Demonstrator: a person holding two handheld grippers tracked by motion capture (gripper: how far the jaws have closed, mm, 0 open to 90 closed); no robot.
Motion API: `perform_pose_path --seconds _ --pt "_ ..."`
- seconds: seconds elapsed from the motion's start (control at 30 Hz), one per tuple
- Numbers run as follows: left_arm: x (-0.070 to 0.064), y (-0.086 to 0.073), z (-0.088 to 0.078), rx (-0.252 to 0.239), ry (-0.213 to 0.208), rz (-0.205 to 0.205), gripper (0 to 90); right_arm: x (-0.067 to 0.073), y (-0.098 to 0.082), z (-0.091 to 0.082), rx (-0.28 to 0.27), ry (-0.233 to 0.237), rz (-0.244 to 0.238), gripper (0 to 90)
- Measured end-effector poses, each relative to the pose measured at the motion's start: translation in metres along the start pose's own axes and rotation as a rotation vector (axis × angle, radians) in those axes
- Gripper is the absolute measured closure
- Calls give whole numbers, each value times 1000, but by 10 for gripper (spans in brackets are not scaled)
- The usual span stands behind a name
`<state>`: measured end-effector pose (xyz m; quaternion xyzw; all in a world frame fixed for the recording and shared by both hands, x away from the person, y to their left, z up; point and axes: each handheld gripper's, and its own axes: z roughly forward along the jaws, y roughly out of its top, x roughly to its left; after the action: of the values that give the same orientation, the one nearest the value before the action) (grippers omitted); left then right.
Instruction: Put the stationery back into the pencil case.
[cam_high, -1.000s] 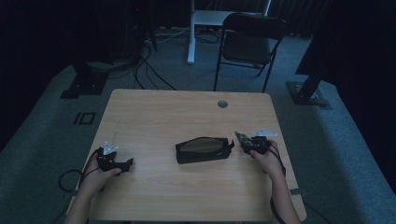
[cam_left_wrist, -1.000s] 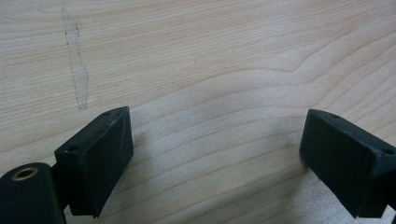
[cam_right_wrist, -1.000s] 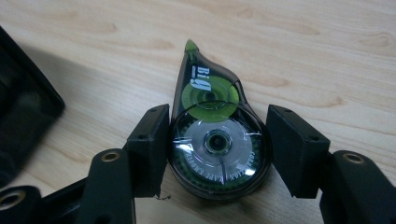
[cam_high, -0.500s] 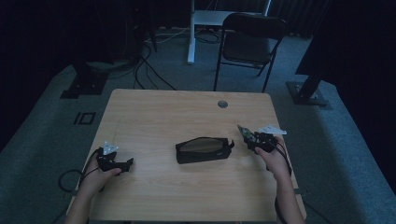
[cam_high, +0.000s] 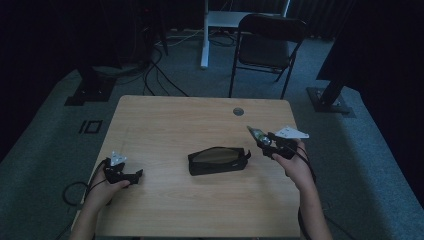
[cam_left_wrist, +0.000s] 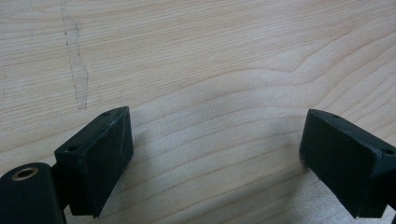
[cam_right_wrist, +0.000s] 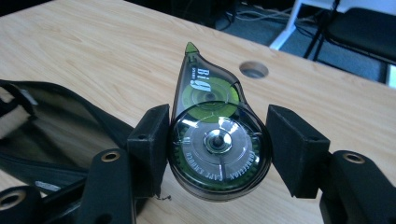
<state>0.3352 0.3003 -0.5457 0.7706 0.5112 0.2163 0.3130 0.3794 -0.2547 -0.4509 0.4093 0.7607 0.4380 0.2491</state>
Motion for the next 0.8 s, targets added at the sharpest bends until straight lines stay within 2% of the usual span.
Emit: perform_pose_path --seconds 0.23,0.37,0.4,0.53,0.8 --pt "0 0 0 0 0 0 101 19 20 -9 -35 54 -77 414" --pt "0 0 0 0 0 0 101 27 27 -10 -45 84 -104 414" --pt "0 0 0 -1 0 -1 101 33 31 -9 -48 106 -120 414" --pt "0 0 0 -1 0 0 101 44 38 -7 -53 146 -157 414" --pt "0 0 0 -1 0 -1 101 62 44 1 -44 227 -217 414"
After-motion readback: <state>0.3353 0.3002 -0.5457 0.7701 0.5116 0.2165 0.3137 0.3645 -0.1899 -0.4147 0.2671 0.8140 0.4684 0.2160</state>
